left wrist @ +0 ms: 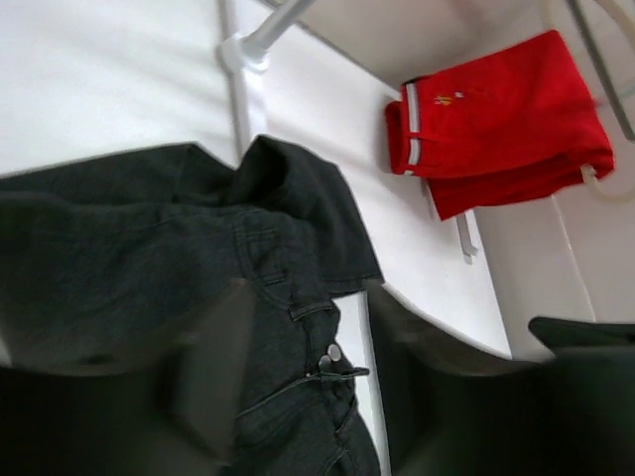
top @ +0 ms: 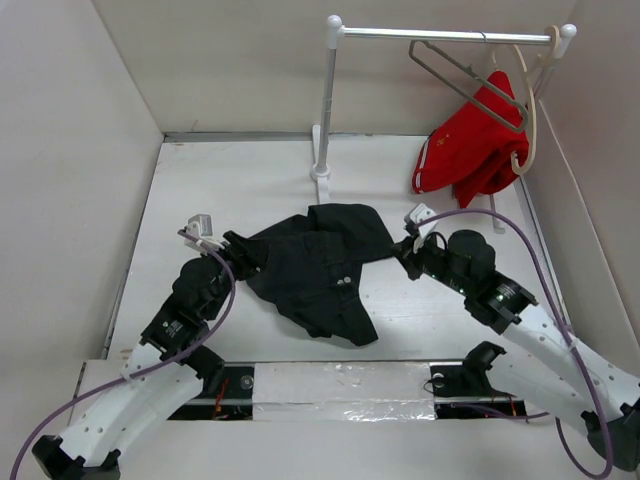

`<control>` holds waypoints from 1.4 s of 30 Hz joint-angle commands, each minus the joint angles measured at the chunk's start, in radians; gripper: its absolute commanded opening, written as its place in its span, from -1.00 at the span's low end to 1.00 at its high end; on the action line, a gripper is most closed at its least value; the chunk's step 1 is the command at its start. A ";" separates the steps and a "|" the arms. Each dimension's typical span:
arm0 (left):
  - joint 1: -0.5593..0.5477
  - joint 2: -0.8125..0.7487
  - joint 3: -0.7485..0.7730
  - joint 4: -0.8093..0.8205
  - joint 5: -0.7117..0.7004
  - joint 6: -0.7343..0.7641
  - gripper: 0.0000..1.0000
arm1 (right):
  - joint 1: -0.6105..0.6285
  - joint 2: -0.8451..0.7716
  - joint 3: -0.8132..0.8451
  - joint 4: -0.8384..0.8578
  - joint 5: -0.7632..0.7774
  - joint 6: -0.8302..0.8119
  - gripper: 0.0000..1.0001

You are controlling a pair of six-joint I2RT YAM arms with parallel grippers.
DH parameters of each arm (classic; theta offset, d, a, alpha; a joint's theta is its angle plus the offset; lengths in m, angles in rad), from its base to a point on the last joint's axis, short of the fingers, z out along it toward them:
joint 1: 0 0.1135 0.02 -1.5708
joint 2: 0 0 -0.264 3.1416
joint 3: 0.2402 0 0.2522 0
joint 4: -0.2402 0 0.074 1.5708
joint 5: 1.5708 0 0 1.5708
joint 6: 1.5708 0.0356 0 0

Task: Place the trousers on the hanger
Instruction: Flatten out the trousers at the center of the board.

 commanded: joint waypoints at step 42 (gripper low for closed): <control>0.335 0.586 -0.257 0.567 0.208 -0.117 -0.29 | 0.123 0.882 0.134 0.617 -0.010 0.185 -0.39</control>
